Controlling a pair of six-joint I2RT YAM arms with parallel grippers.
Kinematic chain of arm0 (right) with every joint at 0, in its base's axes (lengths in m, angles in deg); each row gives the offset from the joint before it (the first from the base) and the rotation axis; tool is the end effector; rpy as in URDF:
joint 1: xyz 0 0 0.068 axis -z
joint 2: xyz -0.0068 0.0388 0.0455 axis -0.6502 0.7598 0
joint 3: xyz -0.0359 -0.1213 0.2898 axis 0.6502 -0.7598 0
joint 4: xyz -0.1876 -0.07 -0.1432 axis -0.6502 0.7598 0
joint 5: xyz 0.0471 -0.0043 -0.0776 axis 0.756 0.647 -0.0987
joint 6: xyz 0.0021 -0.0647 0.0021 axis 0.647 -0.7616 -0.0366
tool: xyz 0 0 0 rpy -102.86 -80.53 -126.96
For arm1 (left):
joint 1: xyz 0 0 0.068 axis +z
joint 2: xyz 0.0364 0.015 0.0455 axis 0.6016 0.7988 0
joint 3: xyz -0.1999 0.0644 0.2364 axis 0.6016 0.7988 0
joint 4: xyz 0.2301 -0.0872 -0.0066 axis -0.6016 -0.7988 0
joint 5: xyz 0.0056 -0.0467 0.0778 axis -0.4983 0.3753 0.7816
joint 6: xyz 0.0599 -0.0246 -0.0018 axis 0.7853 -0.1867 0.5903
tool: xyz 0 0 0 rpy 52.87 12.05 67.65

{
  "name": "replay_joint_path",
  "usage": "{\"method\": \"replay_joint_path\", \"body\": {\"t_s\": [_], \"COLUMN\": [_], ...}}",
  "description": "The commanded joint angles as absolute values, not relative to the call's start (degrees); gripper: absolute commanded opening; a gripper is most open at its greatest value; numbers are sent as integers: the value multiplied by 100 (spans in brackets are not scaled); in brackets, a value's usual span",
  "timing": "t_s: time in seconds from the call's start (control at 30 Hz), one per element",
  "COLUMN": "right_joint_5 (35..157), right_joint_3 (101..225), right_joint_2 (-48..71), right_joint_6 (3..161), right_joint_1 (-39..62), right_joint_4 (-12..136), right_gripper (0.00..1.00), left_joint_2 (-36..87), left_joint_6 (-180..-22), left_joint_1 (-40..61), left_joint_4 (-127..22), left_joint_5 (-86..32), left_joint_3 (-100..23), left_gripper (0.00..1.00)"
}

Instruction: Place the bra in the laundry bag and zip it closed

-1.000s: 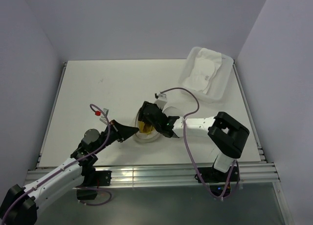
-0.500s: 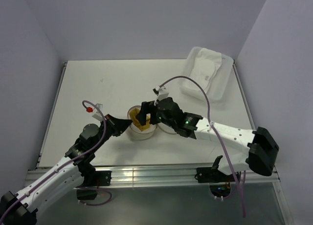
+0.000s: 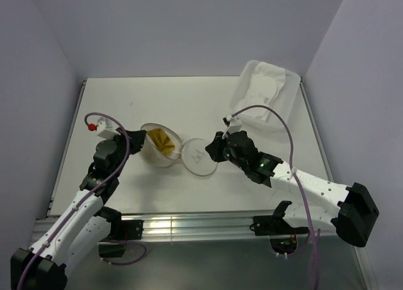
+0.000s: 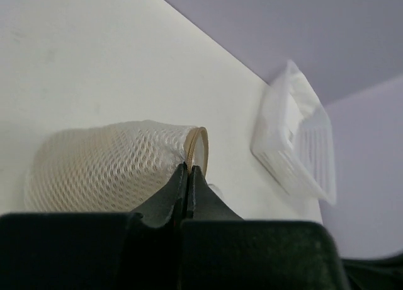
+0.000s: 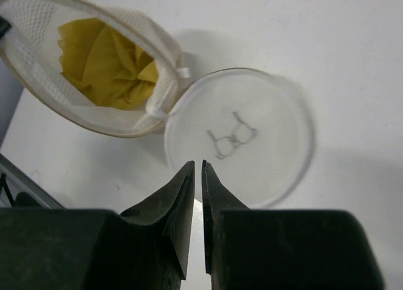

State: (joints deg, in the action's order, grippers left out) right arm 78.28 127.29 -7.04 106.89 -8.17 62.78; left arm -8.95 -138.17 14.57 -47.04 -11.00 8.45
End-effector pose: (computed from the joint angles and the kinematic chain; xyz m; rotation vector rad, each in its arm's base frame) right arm 0.1554 0.1643 0.3031 -0.1922 2.0535 0.7302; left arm 0.1380 -0.0495 0.2945 -0.5059 1.7015 -0.7973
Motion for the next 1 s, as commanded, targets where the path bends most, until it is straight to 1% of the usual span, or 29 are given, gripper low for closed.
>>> {"method": "replay_joint_path", "body": {"t_s": [0.0, 0.03, 0.07, 0.1, 0.13, 0.17, 0.2, 0.23, 0.27, 0.3, 0.43, 0.47, 0.5, 0.57, 0.6, 0.63, 0.67, 0.7, 0.77, 0.8, 0.83, 0.87, 0.93, 0.97], "right_joint_5": [8050, 8129, 8173, 8139, 8121, 8095, 8103, 8121, 8165, 8182, 8235, 8235, 8253, 8008, 7937, 7945, 7876, 7831, 7657, 7577, 7498, 7427, 7313, 7304], "right_joint_3": [12698, 12689, 12707, 12715, 12742, 12777, 12795, 12821, 12882, 12926, 13251, 13400, 13471, 13664, 13761, 13883, 14093, 14217, 14760, 14990, 15288, 15900, 16518, 17000], "right_joint_2": [-994, -1038, -1117, -1144, -1187, -1214, -1232, -1258, -1276, -1267, -1030, -943, -742, -504, -346, 56, 260, 480, 1209, 1499, 1806, 2470, 3116, 3658], "right_joint_6": [10603, 10603, 10586, 10560, 10551, 10551, 10542, 10542, 10551, 10542, 10481, 10480, 10454, 10437, 10410, 10410, 10410, 10384, 10323, 10244, 10200, 10173, 10103, 10094], "right_joint_1": [-480, -410, -322, -278, -225, -85, 3, 91, 309, 425, 1040, 1198, 1565, 1927, 2111, 2487, 2639, 2780, 3167, 3272, 3378, 3536, 3660, 3756], "right_joint_4": [5998, 5981, 5998, 6033, 6077, 6130, 6130, 6130, 6269, 6279, 6367, 6402, 6420, 6446, 6481, 6543, 6587, 6596, 6727, 6832, 6972, 7322, 7737, 7973], "right_gripper": [15, 15, 15, 15, 15, 16, 16, 16, 17, 17, 19, 19, 20, 20, 20, 20, 20, 20, 20, 22, 24, 30, 38, 49], "left_joint_2": [-947, -990, -1017, -1069, -1174, -1236, -1306, -1481, -1579, -1701, -2500, -2607, -2695, -2731, -2661, -2434, -2275, -2109, -1721, -1642, -1641, -1658, -1702, -1720], "left_joint_6": [-13659, -13720, -13912, -13966, -14028, -14098, -14099, -14090, -14038, -13985, -13564, -13467, -13370, -12968, -12817, -12485, -12299, -12114, -11667, -11577, -11559, -11611, -11734, -11778], "left_joint_1": [2141, 2265, 2475, 2564, 2713, 2758, 2775, 2784, 2784, 2784, 2784, 2776, 2784, 2776, 2784, 2776, 2776, 2784, 2776, 2776, 2776, 2776, 2776, 2776], "left_joint_4": [-4733, -4838, -5004, -5041, -5093, -5207, -5269, -5374, -5471, -5794, -6489, -6630, -6797, -7237, -7343, -7474, -7798, -7949, -8265, -8267, -8180, -8031, -7635, -7556], "left_joint_5": [-841, -701, -613, -612, -647, -699, -761, -866, -919, -998, -1323, -1533, -1700, -2165, -2890, -3315, -3754, -4585, -5258, -5670, -5805, -5928, -6060, -6078], "left_joint_3": [705, 740, 845, 925, 1065, 1127, 1180, 1163, 1110, 1058, 435, 303, 153, -321, -471, -759, -893, -990, -1070, -922, -807, -667, -360, -288], "left_gripper": [0, 0, 4, 14, 43, 61, 74, 92, 96, 99, 99, 99, 99, 99, 99, 99, 99, 99, 99, 99, 99, 99, 99, 99]}}
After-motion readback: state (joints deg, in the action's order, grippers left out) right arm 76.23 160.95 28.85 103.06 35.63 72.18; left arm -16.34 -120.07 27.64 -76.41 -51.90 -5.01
